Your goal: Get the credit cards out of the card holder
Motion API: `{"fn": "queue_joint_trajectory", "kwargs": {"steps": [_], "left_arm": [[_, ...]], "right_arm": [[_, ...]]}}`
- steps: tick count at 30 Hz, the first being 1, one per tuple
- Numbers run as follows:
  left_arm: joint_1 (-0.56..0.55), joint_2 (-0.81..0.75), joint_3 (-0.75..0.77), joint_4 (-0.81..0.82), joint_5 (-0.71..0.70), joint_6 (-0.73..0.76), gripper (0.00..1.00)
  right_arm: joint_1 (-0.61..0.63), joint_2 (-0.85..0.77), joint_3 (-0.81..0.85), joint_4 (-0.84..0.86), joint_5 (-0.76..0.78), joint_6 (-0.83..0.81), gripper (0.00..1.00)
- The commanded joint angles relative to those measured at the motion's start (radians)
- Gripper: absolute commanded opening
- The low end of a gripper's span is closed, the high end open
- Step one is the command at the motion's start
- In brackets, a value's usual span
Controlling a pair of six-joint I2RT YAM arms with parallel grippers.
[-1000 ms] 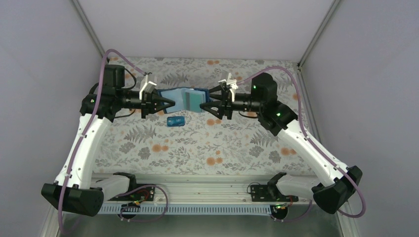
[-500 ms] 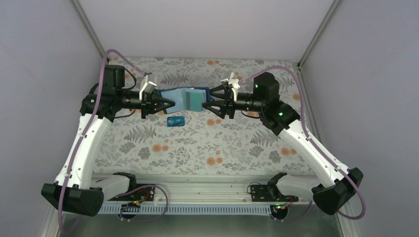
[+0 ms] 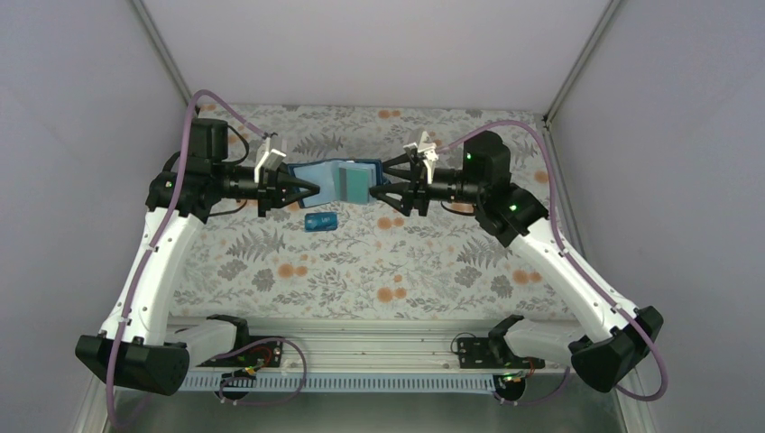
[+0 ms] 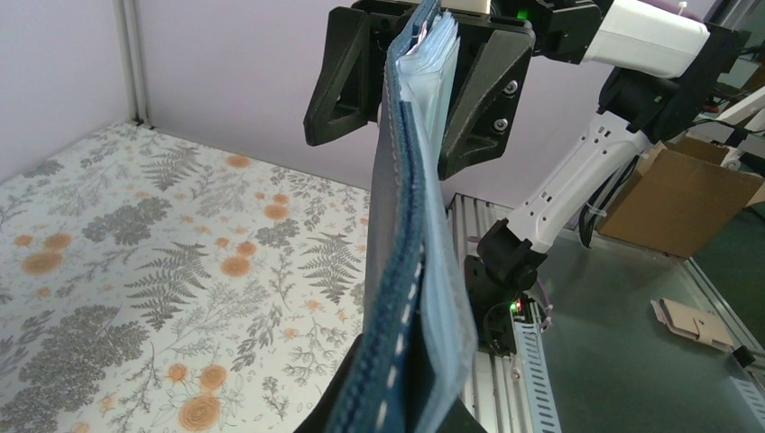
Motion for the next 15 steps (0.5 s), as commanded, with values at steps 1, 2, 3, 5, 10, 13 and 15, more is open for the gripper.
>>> {"fn": "queue_joint_trajectory", "kwargs": {"steps": [1,2,3,5,10,13,15], "left_arm": [[0.004,-0.007,0.001,-0.001,0.04,0.032,0.02],[0.004,-0.007,0.001,0.001,0.038,0.032,0.02],[0.004,-0.007,0.001,0.003,0.034,0.03,0.02],[0.004,-0.005,-0.003,0.011,0.027,0.021,0.02],[0.004,-0.006,-0.009,0.013,0.028,0.02,0.02],[0.004,-0.006,-0.011,0.013,0.029,0.02,0.02],[0.004,-0.005,-0.012,0.016,0.027,0.019,0.02]], "right_arm": [[-0.009,0.012,0.041,-0.01,0.027,0.001,0.65],[-0.009,0.016,0.043,-0.009,0.03,0.007,0.65],[-0.009,0.023,0.046,-0.005,0.032,0.016,0.65],[-0.008,0.04,0.049,0.008,0.022,0.031,0.65],[0.001,0.073,0.056,0.031,0.0,0.053,0.65],[0.007,0.082,0.056,0.046,-0.01,0.062,0.65],[0.014,0.09,0.055,0.058,-0.02,0.069,0.65]]}}
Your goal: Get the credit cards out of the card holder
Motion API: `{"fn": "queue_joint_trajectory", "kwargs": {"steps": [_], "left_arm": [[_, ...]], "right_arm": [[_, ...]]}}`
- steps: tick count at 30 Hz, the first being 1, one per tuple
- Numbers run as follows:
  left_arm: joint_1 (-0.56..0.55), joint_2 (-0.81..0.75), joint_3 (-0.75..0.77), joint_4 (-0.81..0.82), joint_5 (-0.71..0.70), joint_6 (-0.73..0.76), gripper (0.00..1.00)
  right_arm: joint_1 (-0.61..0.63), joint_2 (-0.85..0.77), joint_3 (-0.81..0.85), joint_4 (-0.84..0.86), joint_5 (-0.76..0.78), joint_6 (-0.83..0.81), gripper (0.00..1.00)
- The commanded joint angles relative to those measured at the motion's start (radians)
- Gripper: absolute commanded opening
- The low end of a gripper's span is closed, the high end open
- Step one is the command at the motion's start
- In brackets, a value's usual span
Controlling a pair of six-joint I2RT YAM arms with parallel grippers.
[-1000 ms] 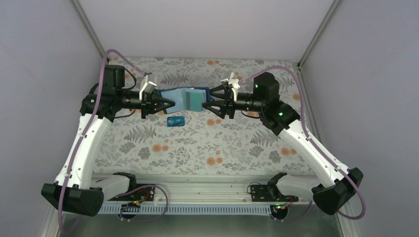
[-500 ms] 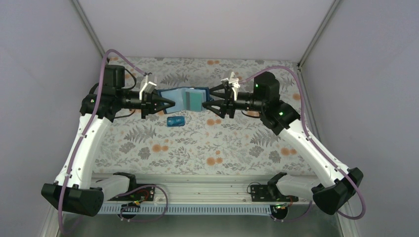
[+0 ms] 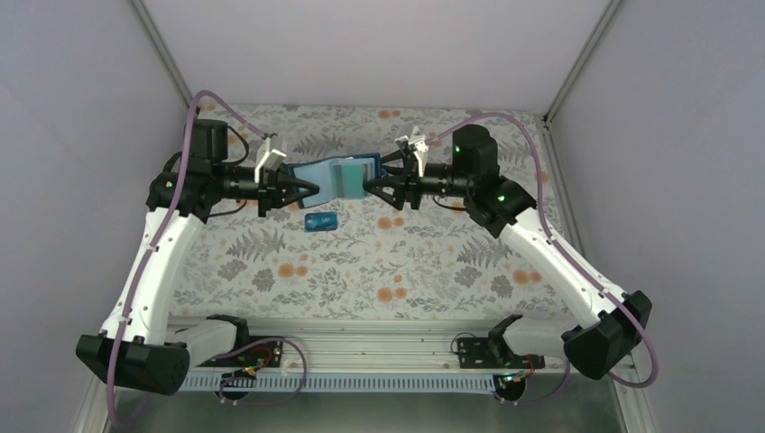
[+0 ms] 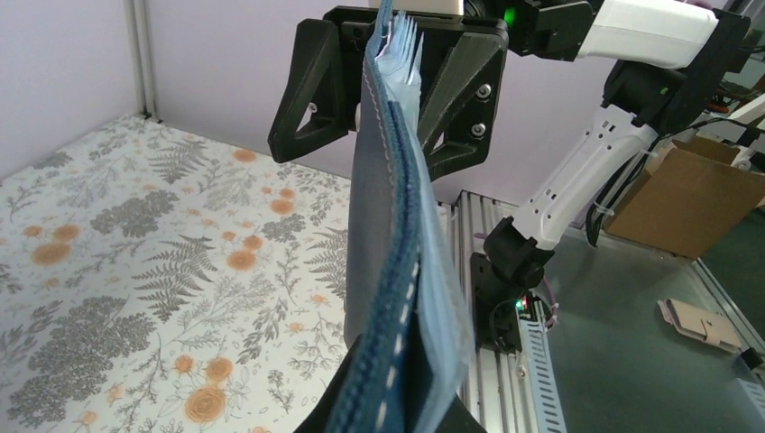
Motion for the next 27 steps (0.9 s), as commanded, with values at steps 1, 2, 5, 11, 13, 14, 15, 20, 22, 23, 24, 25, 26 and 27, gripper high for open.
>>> {"fn": "queue_joint_trajectory", "kwargs": {"steps": [1,2,5,11,13,14,15,20,22,23,24,25,26,27], "left_arm": [[0.004,-0.005,-0.007,0.018,0.04,0.016,0.02],[0.003,-0.005,-0.008,0.02,0.04,0.016,0.02],[0.003,-0.005,-0.007,0.02,0.041,0.014,0.02],[0.004,-0.005,-0.014,0.024,0.037,0.013,0.02],[0.003,-0.006,-0.016,0.029,0.029,0.007,0.02],[0.003,-0.006,-0.018,0.033,0.023,0.003,0.02],[0.004,-0.008,-0.019,0.035,0.018,-0.001,0.02],[0.004,-0.006,-0.028,0.053,-0.009,-0.019,0.03],[0.004,-0.005,-0.031,0.06,-0.016,-0.026,0.02],[0.004,-0.005,-0.032,0.063,-0.019,-0.028,0.02],[0.004,-0.005,-0.034,0.065,-0.022,-0.031,0.02],[0.003,-0.005,-0.035,0.068,-0.026,-0.033,0.02],[0.003,-0.005,-0.036,0.071,-0.029,-0.035,0.02],[0.004,-0.004,-0.039,0.074,-0.032,-0.038,0.02]], "right_arm": [[0.017,0.019,0.028,0.05,-0.026,0.025,0.65],[0.021,0.024,0.03,0.052,-0.027,0.026,0.66],[0.033,0.037,0.034,0.067,-0.029,0.029,0.66],[0.064,0.073,0.053,0.088,-0.056,0.033,0.56],[0.076,0.086,0.062,0.085,-0.068,0.028,0.47],[0.082,0.091,0.066,0.083,-0.074,0.024,0.46],[0.088,0.094,0.069,0.081,-0.08,0.02,0.45],[0.109,0.089,0.067,0.082,-0.103,0.004,0.4],[0.116,0.087,0.068,0.084,-0.097,0.007,0.34],[0.118,0.088,0.066,0.088,-0.091,0.011,0.32],[0.121,0.088,0.066,0.094,-0.083,0.019,0.29],[0.125,0.092,0.065,0.104,-0.073,0.031,0.24],[0.13,0.097,0.064,0.114,-0.069,0.043,0.18],[0.134,0.103,0.067,0.117,-0.067,0.05,0.13]]}}
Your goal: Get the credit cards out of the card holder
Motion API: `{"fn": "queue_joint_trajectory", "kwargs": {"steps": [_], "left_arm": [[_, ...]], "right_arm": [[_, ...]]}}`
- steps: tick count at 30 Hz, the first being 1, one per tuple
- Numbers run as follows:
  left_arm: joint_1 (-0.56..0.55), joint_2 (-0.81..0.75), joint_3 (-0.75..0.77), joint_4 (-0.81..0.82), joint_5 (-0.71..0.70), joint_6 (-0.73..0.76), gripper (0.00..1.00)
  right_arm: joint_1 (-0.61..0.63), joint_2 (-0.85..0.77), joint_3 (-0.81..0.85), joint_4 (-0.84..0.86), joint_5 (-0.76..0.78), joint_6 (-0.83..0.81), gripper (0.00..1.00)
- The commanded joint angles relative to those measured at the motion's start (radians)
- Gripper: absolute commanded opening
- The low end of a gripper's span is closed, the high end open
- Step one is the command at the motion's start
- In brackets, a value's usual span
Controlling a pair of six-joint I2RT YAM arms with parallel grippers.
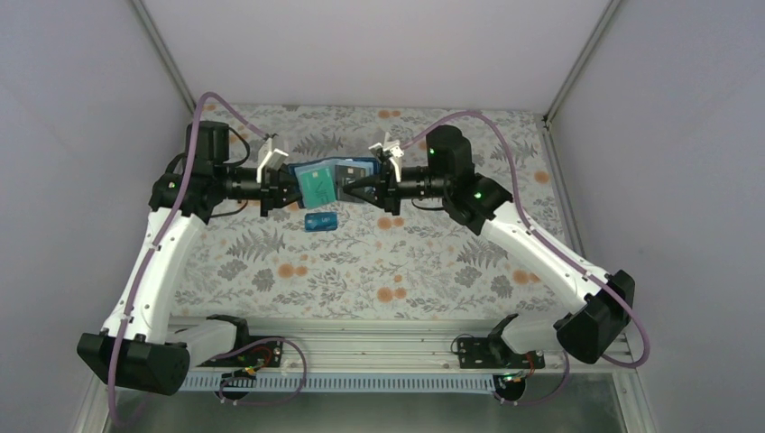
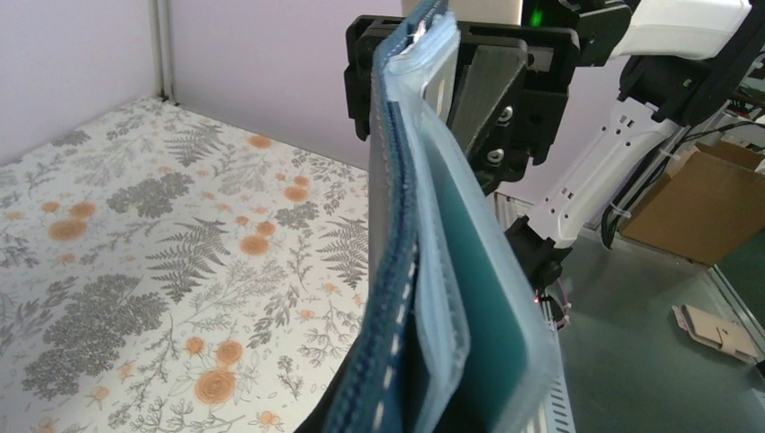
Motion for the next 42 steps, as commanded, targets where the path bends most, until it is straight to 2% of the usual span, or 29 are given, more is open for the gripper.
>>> {"fn": "queue_joint_trajectory", "kwargs": {"steps": [1,2,3,4,6,8,11,16,19,22,25,32,34,38,42], "left_arm": [[0.0,-0.004,-0.009,0.047,0.001,-0.014,0.02],[0.0,-0.005,-0.008,0.049,-0.004,-0.016,0.03],[0.0,-0.005,-0.006,0.049,-0.01,-0.019,0.09],[0.003,-0.007,-0.002,0.051,-0.016,-0.022,0.21],[0.012,-0.01,0.011,0.058,-0.046,-0.035,0.57],[0.026,-0.015,0.028,0.068,-0.103,-0.056,0.69],[0.054,-0.023,0.042,0.077,-0.142,-0.078,0.74],[0.063,-0.028,0.014,0.069,-0.039,-0.056,0.86],[0.063,-0.028,-0.01,0.081,-0.009,-0.061,0.9],[0.063,-0.023,-0.032,0.106,-0.038,-0.087,0.94],[0.063,-0.02,-0.047,0.121,-0.051,-0.098,1.0],[0.063,-0.015,-0.039,0.086,0.082,-0.056,1.0],[0.062,-0.014,-0.032,0.069,0.1,-0.036,0.96],[0.061,-0.014,-0.035,0.059,0.113,-0.021,0.69],[0.061,-0.014,-0.039,0.059,0.116,-0.022,0.31]], "right_arm": [[0.034,0.015,0.035,0.043,0.013,0.035,0.08],[0.036,0.022,0.044,0.033,0.018,0.038,0.05],[0.036,0.026,0.052,0.021,0.031,0.04,0.04],[0.037,0.025,0.058,0.006,0.057,0.041,0.04],[0.035,0.021,0.073,-0.046,0.143,0.044,0.04],[0.03,0.021,0.096,-0.111,0.235,0.051,0.04],[0.006,0.015,0.11,-0.193,0.321,0.075,0.04],[-0.013,0.018,0.142,-0.312,0.481,0.109,0.04],[-0.013,0.002,0.129,-0.279,0.35,0.061,0.04],[-0.013,-0.022,0.109,-0.229,0.192,0.018,0.04],[-0.013,-0.045,0.095,-0.194,0.11,-0.004,0.04],[-0.011,-0.043,0.095,-0.162,0.011,-0.026,0.04],[-0.011,-0.038,0.098,-0.16,-0.002,-0.033,0.04],[-0.011,-0.024,0.106,-0.159,-0.02,-0.037,0.04],[-0.011,-0.021,0.105,-0.157,-0.042,-0.049,0.04]]}}
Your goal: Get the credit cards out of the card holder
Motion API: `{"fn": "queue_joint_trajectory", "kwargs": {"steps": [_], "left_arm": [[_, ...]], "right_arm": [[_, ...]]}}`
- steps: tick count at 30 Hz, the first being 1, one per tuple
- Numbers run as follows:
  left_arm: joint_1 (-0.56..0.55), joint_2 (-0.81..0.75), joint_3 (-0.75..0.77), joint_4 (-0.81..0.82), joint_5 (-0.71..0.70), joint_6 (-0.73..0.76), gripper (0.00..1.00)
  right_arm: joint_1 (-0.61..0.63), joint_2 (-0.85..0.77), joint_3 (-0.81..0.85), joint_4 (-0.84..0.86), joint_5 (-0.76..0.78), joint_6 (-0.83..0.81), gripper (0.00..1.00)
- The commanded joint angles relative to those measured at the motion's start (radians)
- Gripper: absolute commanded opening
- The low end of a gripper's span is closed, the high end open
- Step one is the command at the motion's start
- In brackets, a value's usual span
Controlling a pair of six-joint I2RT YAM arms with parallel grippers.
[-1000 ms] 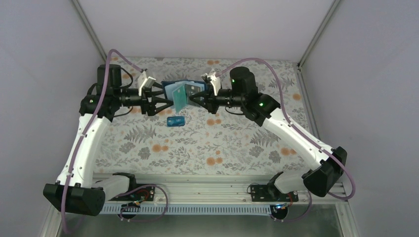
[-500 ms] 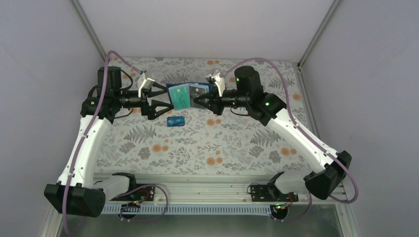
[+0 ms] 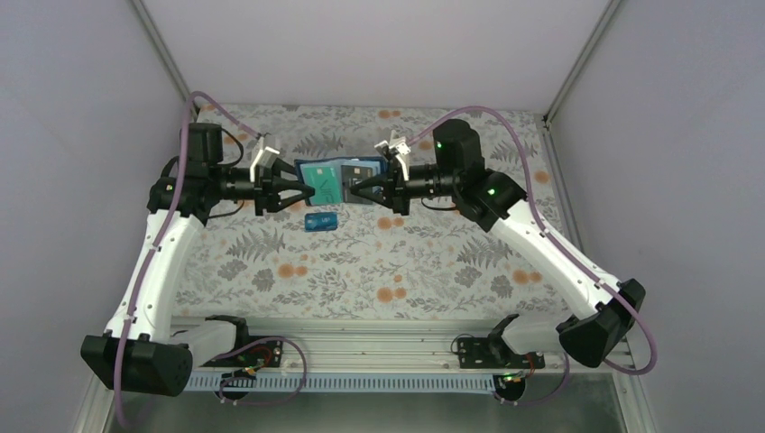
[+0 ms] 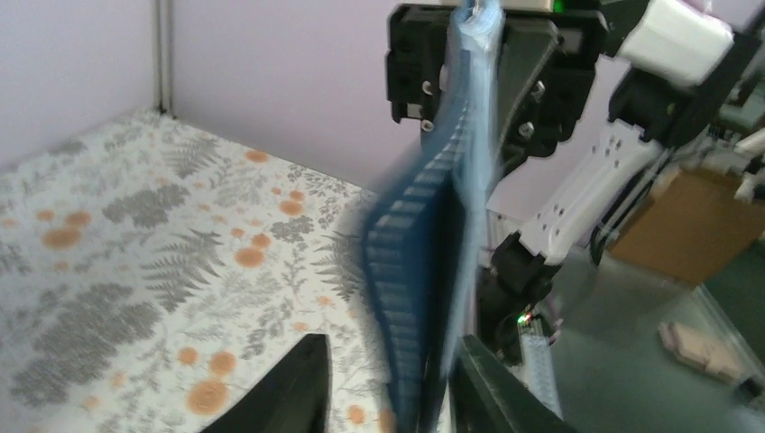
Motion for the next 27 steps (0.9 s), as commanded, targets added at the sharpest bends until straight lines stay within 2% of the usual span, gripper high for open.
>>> {"fn": "queue_joint_trajectory", "kwargs": {"steps": [1,3,11,12,14,16,17,19,24,27], "left_arm": [[0.002,-0.004,0.005,0.001,0.049,0.033,0.22],[0.002,-0.004,0.005,-0.003,0.056,0.036,0.04],[0.004,-0.006,0.014,-0.004,0.03,0.03,0.02],[0.005,-0.007,0.016,-0.006,0.032,0.032,0.02],[0.009,-0.007,0.023,-0.008,0.033,0.031,0.02],[0.014,-0.008,0.024,0.009,0.01,0.006,0.02],[0.016,-0.009,0.024,0.023,-0.017,-0.014,0.02],[0.021,-0.009,0.015,0.049,-0.107,-0.062,0.02],[0.024,-0.015,0.014,0.068,-0.525,-0.1,0.02],[0.024,-0.02,0.002,0.086,-0.734,-0.105,0.02]], "right_arm": [[0.001,0.003,0.009,0.042,-0.055,-0.028,0.04],[0.001,-0.005,0.003,0.04,-0.039,-0.035,0.04],[-0.005,-0.018,-0.017,0.018,0.043,-0.028,0.11],[-0.006,-0.02,-0.02,0.018,0.053,-0.026,0.14],[-0.01,-0.027,-0.026,0.018,0.104,-0.014,0.27],[-0.013,-0.032,-0.025,0.013,0.234,0.016,0.47],[-0.015,-0.032,-0.02,0.005,0.334,0.041,0.54],[-0.018,-0.025,-0.009,-0.024,0.54,0.086,0.59],[-0.019,0.003,0.027,-0.151,1.023,0.215,0.63],[-0.018,0.009,0.043,-0.214,1.182,0.264,0.62]]}}
